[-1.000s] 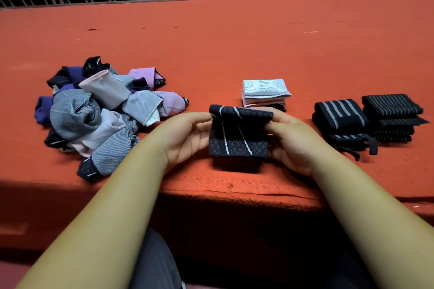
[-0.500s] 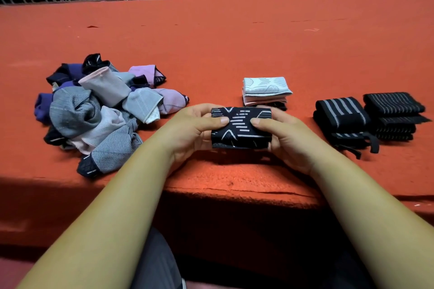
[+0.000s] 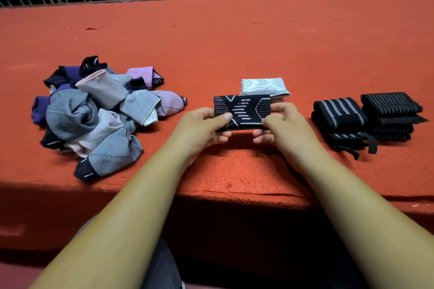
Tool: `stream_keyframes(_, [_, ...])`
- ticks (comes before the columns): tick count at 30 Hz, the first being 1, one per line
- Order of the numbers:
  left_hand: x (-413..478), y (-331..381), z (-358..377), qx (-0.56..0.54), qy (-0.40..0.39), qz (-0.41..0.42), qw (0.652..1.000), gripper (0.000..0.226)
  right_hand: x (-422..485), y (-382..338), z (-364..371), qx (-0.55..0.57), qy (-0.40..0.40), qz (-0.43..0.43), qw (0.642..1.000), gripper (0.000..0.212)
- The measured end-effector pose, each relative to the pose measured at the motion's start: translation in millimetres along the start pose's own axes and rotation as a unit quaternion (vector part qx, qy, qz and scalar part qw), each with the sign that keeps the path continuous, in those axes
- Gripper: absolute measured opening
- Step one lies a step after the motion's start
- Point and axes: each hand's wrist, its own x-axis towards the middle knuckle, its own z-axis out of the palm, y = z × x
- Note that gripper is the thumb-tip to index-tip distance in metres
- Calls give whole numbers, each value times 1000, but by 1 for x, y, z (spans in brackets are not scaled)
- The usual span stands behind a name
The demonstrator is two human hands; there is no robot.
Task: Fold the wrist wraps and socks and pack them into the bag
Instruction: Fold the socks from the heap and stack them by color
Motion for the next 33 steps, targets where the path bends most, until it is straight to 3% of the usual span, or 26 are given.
stream_keyframes(7, [10, -4, 15, -20, 43, 30, 998, 23, 5, 3, -1, -64, 72, -73, 993, 27])
stream_keyframes(12, [19, -2, 24, -12, 84, 61, 995, 18, 10, 1, -3, -92, 108, -69, 988, 18])
stream_keyframes(16, [31, -1, 28, 23, 118, 107, 987, 31, 18, -1, -8, -110, 136, -68, 982, 15])
stream_keyframes(19, [41, 0, 34, 41, 116, 121, 985, 24, 24, -2, -11, -119, 153, -76, 978, 12])
stream_keyframes(24, [57, 1, 46, 56, 118, 142, 981, 11, 37, -6, -16, -93, 148, -56, 983, 27])
stream_keyframes(30, [79, 9, 53, 88, 122, 185, 971, 24, 51, -17, -18, -126, 117, -80, 982, 52])
stream_keyframes(33, [92, 10, 54, 154, 113, 230, 954, 28, 61, -12, -21, -153, 102, -111, 977, 68])
